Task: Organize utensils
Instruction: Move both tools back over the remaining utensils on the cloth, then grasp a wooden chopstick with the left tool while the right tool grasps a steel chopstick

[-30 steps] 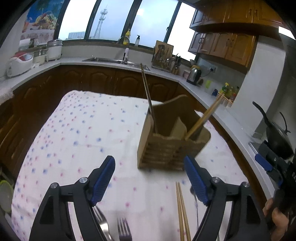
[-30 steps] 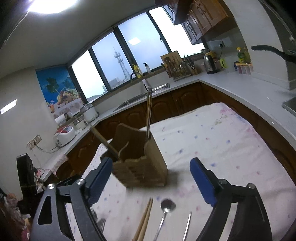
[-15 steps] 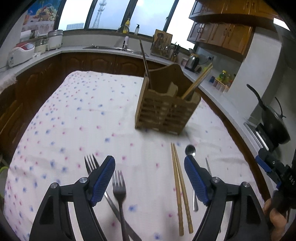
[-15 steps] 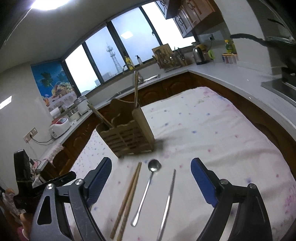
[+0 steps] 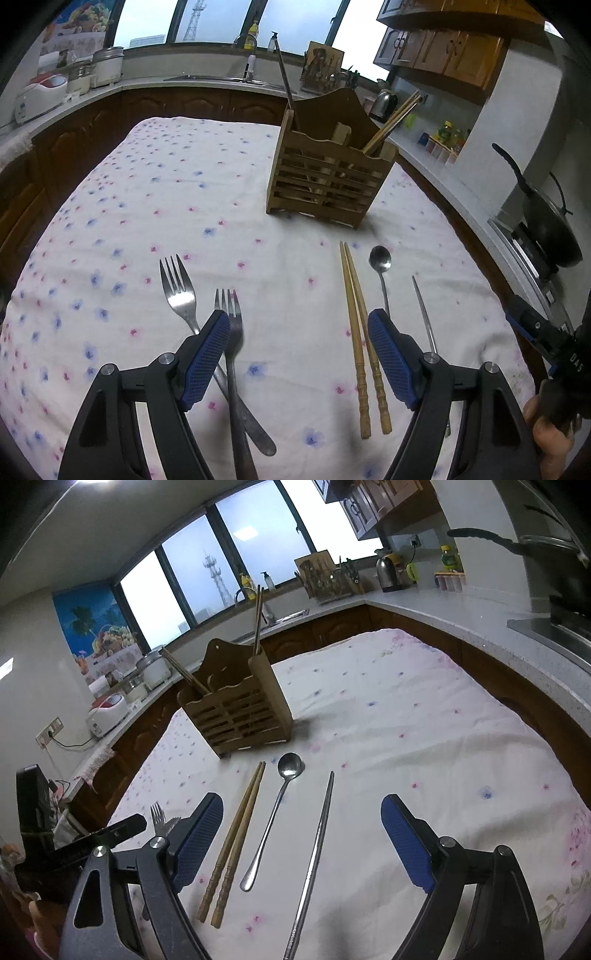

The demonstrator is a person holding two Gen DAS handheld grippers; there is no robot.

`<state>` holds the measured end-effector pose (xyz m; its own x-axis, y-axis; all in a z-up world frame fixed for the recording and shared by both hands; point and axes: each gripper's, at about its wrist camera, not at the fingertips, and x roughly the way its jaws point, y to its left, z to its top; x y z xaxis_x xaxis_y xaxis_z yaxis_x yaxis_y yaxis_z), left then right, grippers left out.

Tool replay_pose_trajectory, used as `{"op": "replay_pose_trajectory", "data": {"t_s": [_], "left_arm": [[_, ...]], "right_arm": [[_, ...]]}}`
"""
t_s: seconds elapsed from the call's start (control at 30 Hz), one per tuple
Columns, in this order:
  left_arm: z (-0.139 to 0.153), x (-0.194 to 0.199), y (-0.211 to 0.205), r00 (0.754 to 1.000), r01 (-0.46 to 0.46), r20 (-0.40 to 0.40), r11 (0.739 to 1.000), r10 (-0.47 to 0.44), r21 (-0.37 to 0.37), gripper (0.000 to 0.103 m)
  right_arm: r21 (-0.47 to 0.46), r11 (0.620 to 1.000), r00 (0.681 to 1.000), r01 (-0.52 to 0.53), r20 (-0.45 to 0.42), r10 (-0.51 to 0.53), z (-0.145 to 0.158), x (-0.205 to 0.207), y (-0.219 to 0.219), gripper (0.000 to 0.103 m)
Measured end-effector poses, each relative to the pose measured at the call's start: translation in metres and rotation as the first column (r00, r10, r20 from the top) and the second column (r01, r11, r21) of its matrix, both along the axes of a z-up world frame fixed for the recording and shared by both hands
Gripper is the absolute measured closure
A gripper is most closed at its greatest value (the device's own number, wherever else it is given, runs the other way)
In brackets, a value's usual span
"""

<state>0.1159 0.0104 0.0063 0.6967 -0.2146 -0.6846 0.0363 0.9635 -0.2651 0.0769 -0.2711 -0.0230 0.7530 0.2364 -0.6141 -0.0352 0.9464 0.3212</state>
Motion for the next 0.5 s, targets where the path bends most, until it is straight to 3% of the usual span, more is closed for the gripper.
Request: {"op": "replay_pose_trajectory", "data": {"t_s": [0.5], "left_arm": [[-0.009,0.024,-0.018,0.998,0.035,-0.045,0.999,-0.033,0.038,0.028]], "right_arm": [[-0.058,0.998,0.998,-0.015,-0.055,0.012,-0.011,0.014,0.005,0.016]]}}
